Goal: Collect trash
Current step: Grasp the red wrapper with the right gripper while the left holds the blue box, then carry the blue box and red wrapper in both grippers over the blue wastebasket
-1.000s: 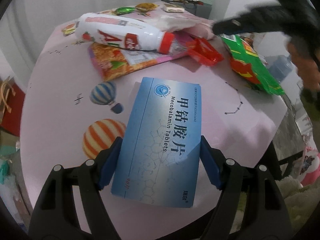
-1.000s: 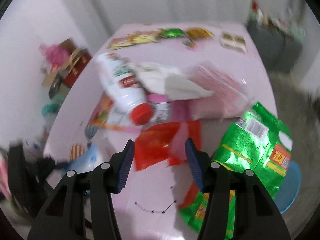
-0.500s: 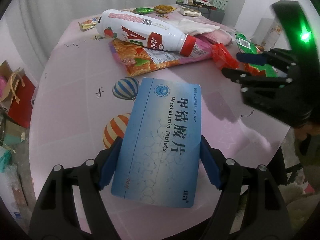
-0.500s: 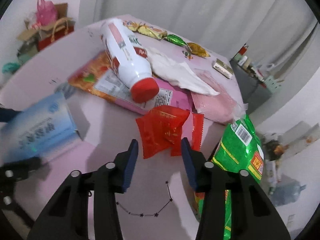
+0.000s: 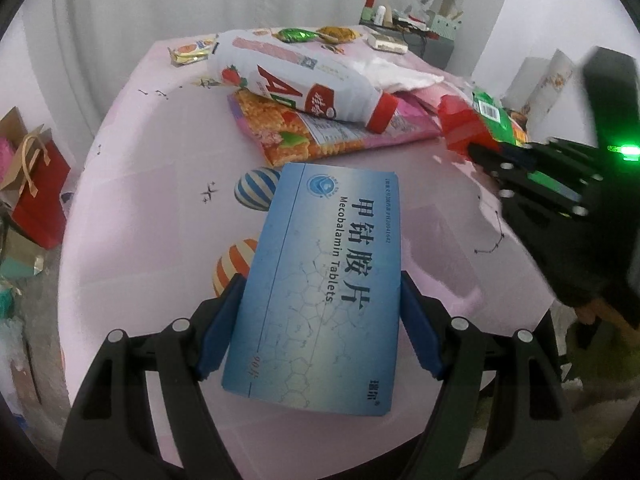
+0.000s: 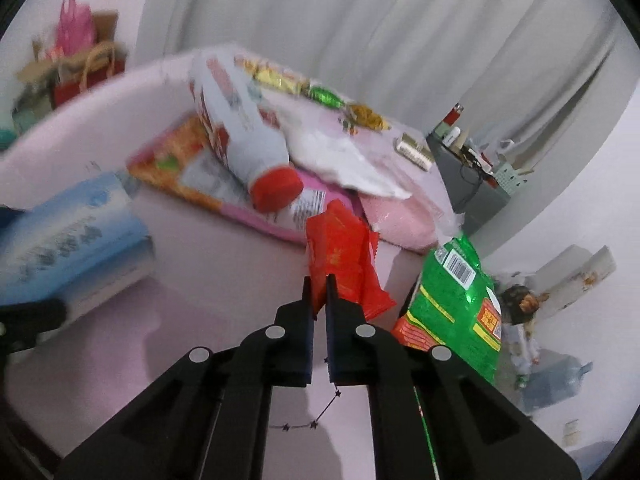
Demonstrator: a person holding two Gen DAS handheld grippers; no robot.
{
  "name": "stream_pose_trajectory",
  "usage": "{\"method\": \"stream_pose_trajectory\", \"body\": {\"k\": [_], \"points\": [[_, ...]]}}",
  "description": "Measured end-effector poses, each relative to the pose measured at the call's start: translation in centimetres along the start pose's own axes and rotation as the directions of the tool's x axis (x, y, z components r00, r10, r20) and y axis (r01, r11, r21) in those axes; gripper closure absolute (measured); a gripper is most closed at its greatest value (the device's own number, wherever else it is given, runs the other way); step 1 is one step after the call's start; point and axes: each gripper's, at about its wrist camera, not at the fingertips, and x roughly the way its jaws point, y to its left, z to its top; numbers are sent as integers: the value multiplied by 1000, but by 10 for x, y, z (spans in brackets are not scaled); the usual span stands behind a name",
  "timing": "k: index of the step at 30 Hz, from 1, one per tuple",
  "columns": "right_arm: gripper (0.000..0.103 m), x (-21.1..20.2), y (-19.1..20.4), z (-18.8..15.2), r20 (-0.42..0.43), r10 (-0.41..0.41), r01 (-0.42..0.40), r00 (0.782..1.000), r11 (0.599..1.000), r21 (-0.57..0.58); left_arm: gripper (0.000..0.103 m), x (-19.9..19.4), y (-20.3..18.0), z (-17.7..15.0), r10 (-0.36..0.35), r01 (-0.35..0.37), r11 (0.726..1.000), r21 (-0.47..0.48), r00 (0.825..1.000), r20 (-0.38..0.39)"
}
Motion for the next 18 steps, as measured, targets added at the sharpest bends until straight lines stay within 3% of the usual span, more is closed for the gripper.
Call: {"method": "stream_pose_trajectory", "body": {"k": [4,9,13,18], "points": [[98,-31,-21,4,68,102,-109,992,989,105,33,-14,3,5,7,-6,1000,-19,999,49],[99,-53,-44,7,122,243,-266,962,937,228,33,-34,6,13,-1,6,999,-42,994,108],[99,-74,-65,8,205,277,-330,939,895,299,33,-47,2,23,-14,20,999,-38,989,147],[99,-103,-92,9,301,231,-330,925,881,340,33,-60,-9,41,-63,69,997,-24,980,187]]}}
